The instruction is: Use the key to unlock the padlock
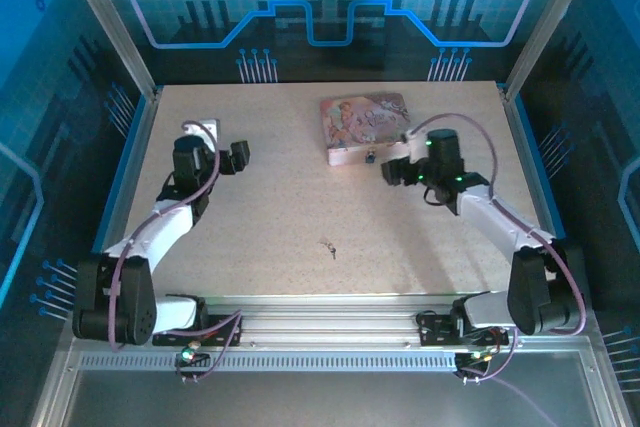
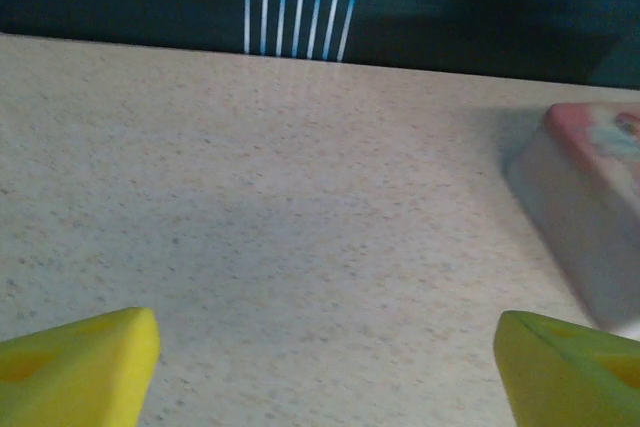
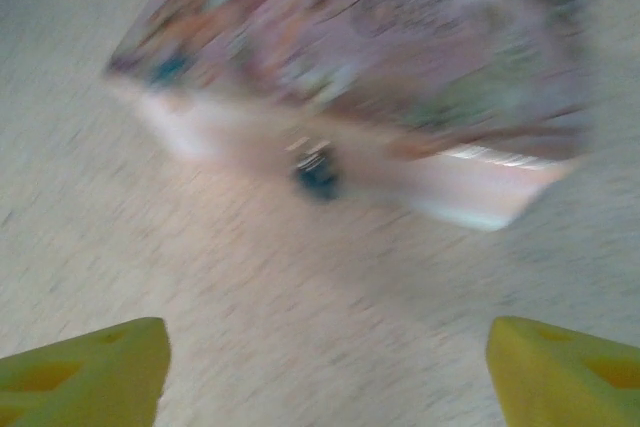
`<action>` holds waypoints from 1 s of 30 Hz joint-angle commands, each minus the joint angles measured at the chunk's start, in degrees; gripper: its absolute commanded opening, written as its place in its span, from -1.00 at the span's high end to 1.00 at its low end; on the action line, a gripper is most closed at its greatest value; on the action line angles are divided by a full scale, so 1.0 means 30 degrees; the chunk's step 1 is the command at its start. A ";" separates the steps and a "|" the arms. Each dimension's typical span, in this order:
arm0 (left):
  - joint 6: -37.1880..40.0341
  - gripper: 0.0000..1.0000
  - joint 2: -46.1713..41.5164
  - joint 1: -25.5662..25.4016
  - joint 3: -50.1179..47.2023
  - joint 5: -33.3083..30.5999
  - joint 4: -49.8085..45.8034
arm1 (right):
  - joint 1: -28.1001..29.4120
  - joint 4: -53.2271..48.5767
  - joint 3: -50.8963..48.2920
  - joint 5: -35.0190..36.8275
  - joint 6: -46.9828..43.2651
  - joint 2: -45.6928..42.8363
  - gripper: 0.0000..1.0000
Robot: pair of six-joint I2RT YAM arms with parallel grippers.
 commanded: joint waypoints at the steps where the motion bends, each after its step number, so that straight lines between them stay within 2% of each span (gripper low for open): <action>1: -0.2244 -0.64 -0.0507 -0.0206 0.1507 0.1666 -0.6848 | 0.3128 -0.5297 0.1455 0.0354 0.0678 0.0610 -0.55; 6: -0.4275 -0.47 -0.0868 -0.2331 0.2742 0.1687 -1.1189 | 0.7127 -0.7421 0.2824 -0.0172 0.2966 0.2097 -0.32; 11: -0.5826 -0.40 -0.1877 -0.5742 0.1872 0.0570 -1.2485 | 0.8967 -0.8017 0.3009 -0.1202 0.4629 0.3374 -0.09; 16: -0.8008 -0.32 -0.2808 -0.7642 -0.0548 0.0326 -1.0955 | 0.9576 -0.8095 0.3419 -0.1694 0.5504 0.5224 0.06; 20: -0.8675 -0.28 -0.2657 -0.8576 -0.1304 0.0122 -1.0794 | 0.9782 -0.8369 0.4387 -0.1725 0.5755 0.6888 0.16; 30: -0.8483 -0.28 -0.1847 -0.9143 -0.1232 0.0319 -1.0332 | 0.9898 -0.8514 0.5702 -0.1372 0.6098 0.9217 0.36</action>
